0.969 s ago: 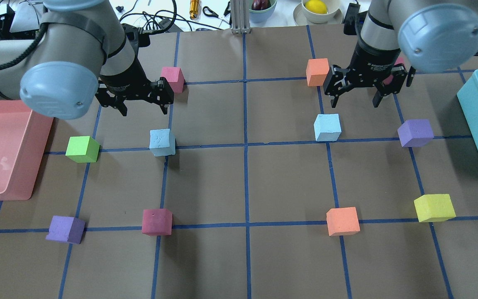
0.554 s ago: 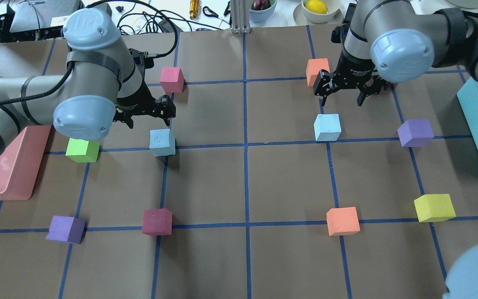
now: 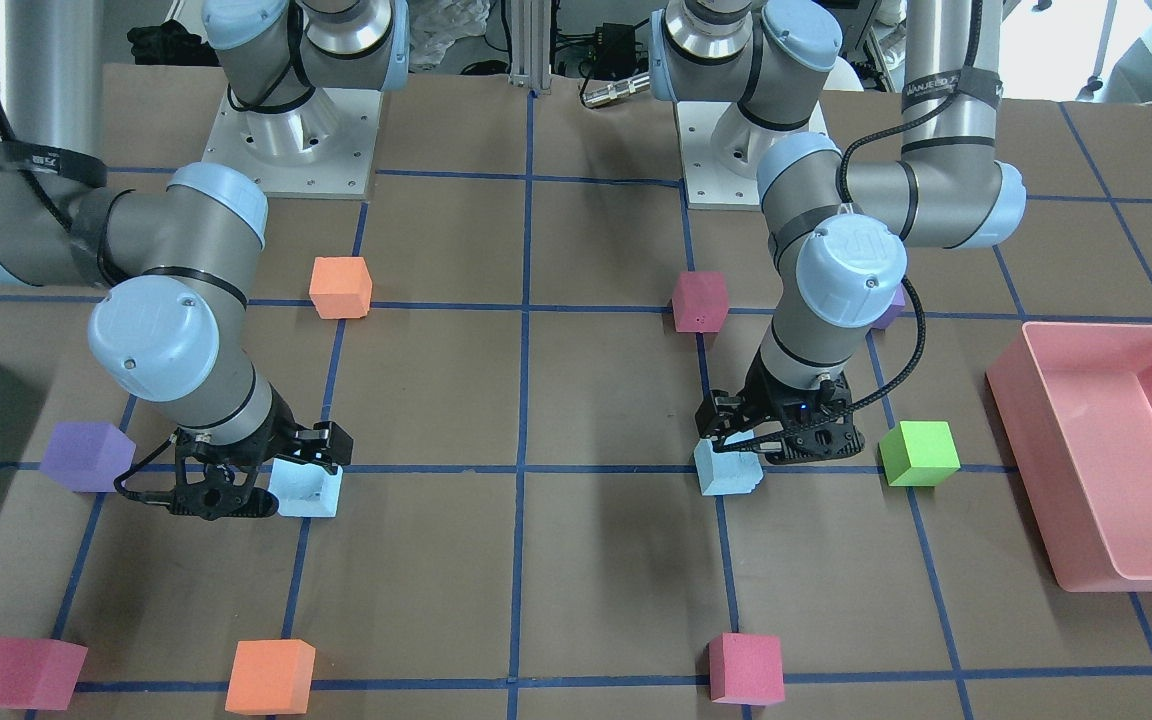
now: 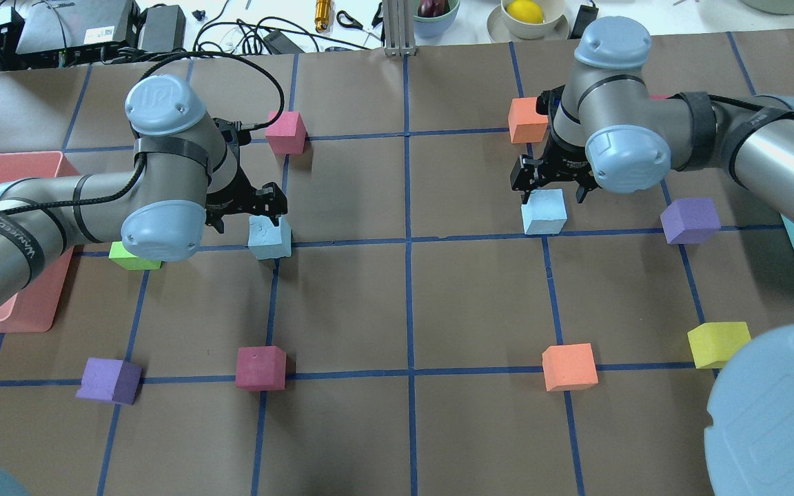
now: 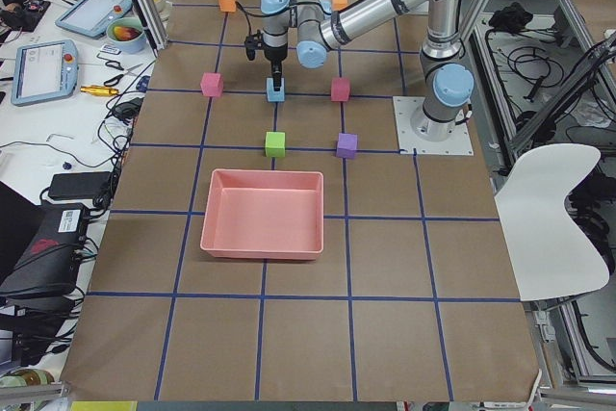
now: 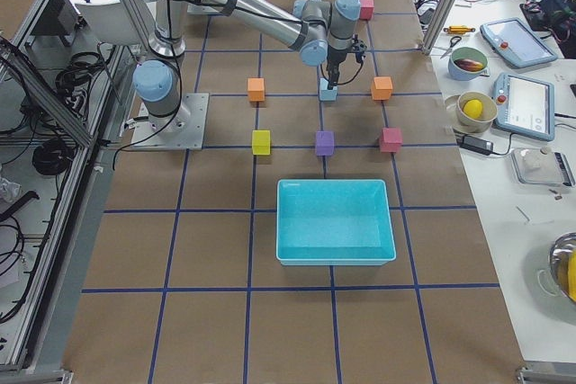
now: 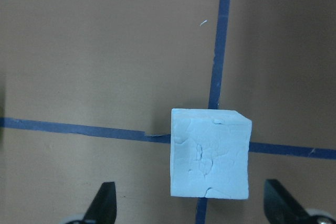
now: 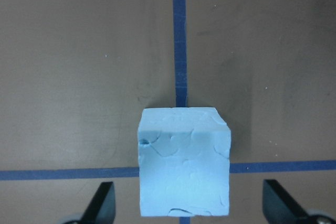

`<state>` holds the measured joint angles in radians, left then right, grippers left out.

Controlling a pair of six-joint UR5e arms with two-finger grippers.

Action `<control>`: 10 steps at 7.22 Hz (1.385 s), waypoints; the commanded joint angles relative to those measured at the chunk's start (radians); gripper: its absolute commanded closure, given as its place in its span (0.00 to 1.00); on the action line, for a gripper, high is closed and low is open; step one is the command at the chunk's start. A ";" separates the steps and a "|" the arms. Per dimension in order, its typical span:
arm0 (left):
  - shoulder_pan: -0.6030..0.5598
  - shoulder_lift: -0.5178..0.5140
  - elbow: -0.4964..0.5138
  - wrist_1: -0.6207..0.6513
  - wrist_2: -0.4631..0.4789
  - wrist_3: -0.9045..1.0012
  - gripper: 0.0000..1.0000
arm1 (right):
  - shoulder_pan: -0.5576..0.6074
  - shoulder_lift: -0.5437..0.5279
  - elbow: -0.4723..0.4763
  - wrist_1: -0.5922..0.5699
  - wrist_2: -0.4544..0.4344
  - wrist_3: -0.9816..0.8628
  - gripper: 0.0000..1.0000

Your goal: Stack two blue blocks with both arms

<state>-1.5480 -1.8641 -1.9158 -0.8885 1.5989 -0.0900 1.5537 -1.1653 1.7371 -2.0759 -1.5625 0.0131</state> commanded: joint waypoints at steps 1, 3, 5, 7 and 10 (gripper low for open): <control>-0.001 -0.039 -0.005 0.014 -0.008 -0.016 0.00 | -0.001 0.041 0.009 -0.019 0.007 0.011 0.00; -0.024 -0.081 -0.002 0.019 -0.007 -0.010 0.00 | -0.004 0.064 0.009 -0.047 0.006 0.019 0.27; -0.034 -0.096 -0.002 0.054 -0.005 -0.002 0.04 | -0.007 0.062 0.007 -0.044 0.002 0.057 1.00; -0.034 -0.110 -0.002 0.083 0.001 0.006 0.70 | -0.001 0.043 -0.017 -0.021 0.002 0.071 1.00; -0.037 -0.095 -0.002 0.095 0.004 0.006 1.00 | 0.185 -0.010 -0.042 0.045 0.121 0.318 1.00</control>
<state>-1.5838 -1.9696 -1.9175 -0.7960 1.6021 -0.0846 1.6503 -1.1653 1.6994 -2.0351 -1.4663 0.2647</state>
